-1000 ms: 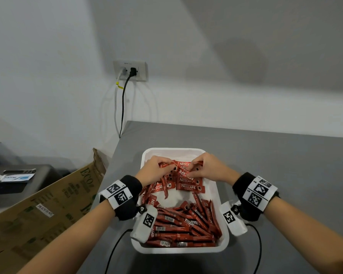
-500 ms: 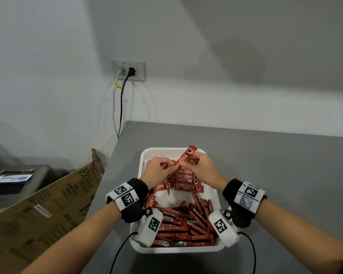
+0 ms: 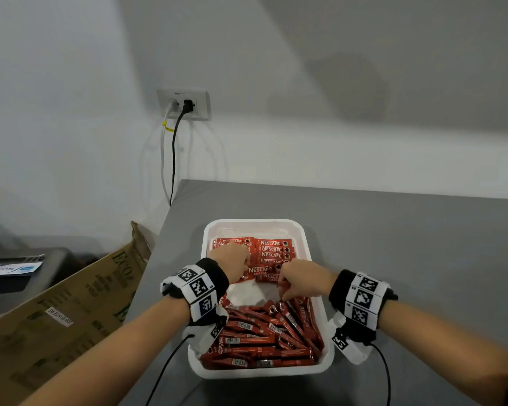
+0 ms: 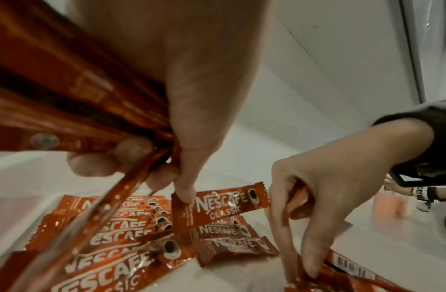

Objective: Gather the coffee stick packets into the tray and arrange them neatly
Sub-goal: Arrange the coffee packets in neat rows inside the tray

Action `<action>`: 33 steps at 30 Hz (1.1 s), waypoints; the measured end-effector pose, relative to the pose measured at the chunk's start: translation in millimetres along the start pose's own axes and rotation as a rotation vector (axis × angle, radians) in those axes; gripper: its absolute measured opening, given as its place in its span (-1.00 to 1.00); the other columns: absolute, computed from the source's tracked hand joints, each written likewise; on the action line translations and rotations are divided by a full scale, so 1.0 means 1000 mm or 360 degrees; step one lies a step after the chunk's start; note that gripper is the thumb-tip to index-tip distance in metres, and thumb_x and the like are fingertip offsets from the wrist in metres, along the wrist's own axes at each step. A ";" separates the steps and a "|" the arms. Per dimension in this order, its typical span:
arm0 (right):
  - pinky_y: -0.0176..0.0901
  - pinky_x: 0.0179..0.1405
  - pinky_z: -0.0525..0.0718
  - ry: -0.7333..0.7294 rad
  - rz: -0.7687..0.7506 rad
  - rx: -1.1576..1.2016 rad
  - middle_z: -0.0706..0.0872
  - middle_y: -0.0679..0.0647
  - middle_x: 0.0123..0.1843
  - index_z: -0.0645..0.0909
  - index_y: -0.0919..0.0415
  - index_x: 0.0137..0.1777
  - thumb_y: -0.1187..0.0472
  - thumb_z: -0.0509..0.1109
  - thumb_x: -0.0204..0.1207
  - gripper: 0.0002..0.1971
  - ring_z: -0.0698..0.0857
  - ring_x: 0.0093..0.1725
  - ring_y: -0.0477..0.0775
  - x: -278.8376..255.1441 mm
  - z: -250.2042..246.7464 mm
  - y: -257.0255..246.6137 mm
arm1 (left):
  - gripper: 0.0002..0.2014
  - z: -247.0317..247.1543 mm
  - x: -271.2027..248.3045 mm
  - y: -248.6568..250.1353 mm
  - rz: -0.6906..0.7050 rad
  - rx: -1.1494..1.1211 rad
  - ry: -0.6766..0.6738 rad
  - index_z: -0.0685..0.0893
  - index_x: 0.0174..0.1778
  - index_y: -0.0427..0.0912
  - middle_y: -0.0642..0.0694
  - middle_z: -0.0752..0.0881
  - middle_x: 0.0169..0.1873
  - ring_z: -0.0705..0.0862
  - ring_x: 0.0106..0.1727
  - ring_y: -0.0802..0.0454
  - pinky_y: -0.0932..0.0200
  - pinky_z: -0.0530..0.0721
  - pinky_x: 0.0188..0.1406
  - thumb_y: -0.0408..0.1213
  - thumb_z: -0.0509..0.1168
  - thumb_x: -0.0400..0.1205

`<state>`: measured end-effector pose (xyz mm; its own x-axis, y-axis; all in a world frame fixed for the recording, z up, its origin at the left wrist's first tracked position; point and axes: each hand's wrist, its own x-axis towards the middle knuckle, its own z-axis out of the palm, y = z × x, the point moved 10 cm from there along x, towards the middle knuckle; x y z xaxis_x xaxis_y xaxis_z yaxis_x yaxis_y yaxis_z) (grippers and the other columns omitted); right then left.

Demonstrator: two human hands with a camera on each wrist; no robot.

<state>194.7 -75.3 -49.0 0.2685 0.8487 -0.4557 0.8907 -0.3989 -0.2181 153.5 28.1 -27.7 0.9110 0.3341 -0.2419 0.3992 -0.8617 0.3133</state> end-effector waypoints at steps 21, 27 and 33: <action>-0.15 -0.25 0.52 0.0152 0.0171 -0.0345 0.57 0.13 -0.13 0.50 0.28 -0.18 0.22 0.46 0.48 -0.81 0.51 -0.18 0.07 0.013 -0.028 0.002 | -0.84 0.009 0.008 0.005 0.0082 -0.0145 -0.0049 0.73 -0.03 -0.17 -0.04 0.72 0.02 0.68 0.03 0.02 0.17 0.65 0.12 -0.32 0.23 0.63; -0.12 -0.15 0.56 0.0175 0.0189 -0.0347 0.50 0.08 -0.11 0.42 0.19 -0.11 0.24 0.40 0.51 -0.83 0.49 -0.16 0.05 0.016 -0.029 0.002 | -0.82 -0.011 0.003 -0.007 0.0030 -0.0190 0.0101 0.76 -0.11 -0.15 0.00 0.72 0.00 0.67 0.04 0.06 0.17 0.62 0.15 -0.35 0.23 0.61; -0.17 -0.21 0.59 0.0128 0.0165 -0.0347 0.57 0.03 -0.18 0.56 0.24 -0.06 0.04 0.53 0.41 -0.69 0.55 -0.20 0.01 0.021 -0.025 -0.005 | -0.81 -0.015 0.003 -0.012 -0.0056 -0.0202 0.0158 0.74 -0.12 -0.12 -0.04 0.72 -0.01 0.68 -0.01 0.01 0.07 0.68 0.11 -0.34 0.20 0.62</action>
<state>205.0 -46.9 -36.4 0.3833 0.8355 -0.3938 0.9125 -0.4086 0.0214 152.8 44.9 -18.4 0.8995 0.4048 -0.1647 0.4352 -0.7956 0.4214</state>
